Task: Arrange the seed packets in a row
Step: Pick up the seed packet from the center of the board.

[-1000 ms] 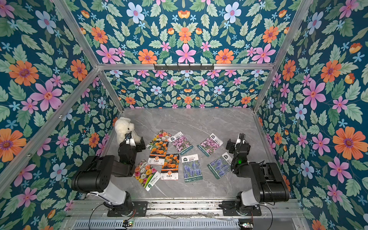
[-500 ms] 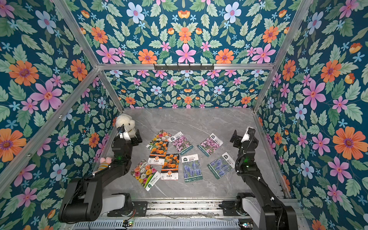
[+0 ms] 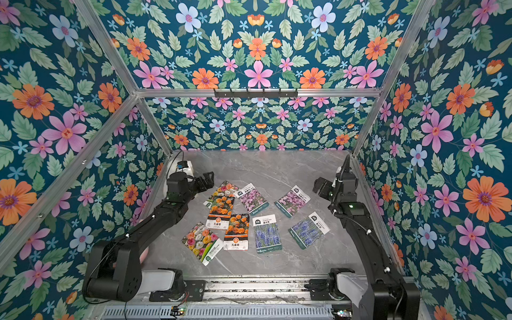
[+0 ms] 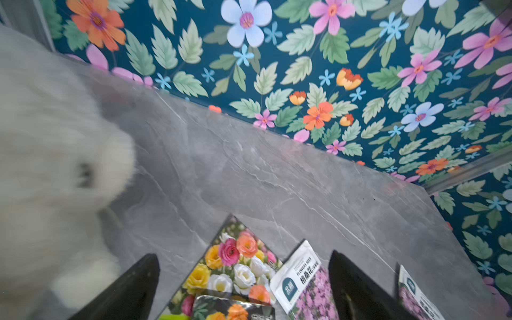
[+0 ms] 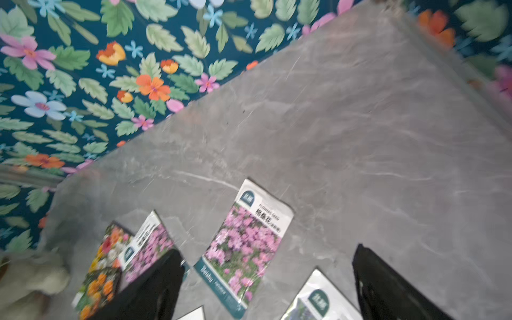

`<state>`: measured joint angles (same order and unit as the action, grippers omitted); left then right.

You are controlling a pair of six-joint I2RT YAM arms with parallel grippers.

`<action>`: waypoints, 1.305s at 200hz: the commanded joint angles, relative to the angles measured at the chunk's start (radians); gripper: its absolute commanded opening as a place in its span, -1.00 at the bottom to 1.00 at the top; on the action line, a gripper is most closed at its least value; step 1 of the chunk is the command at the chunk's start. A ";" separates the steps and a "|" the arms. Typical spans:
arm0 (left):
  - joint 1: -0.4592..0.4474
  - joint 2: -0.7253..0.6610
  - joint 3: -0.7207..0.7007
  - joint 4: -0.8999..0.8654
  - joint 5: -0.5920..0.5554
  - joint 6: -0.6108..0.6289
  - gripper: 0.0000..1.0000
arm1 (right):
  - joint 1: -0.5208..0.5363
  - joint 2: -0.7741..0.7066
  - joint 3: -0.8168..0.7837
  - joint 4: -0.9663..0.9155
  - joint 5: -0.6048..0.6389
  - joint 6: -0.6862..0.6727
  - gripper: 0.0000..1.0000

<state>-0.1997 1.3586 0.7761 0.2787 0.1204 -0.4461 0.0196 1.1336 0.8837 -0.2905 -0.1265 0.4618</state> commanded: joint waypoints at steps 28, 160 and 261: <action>-0.218 0.094 0.115 -0.184 -0.120 -0.066 1.00 | 0.157 0.206 0.086 -0.034 -0.181 0.041 0.99; -0.316 0.356 0.035 -0.024 0.094 -0.479 0.21 | 0.461 0.848 0.572 -0.094 -0.236 0.125 0.08; -0.316 0.469 0.041 0.077 0.148 -0.485 -0.14 | 0.461 0.944 0.562 -0.109 -0.243 0.138 -0.06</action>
<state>-0.5167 1.8099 0.8177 0.3489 0.2546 -0.9333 0.4801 2.0659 1.4498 -0.3798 -0.3729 0.5835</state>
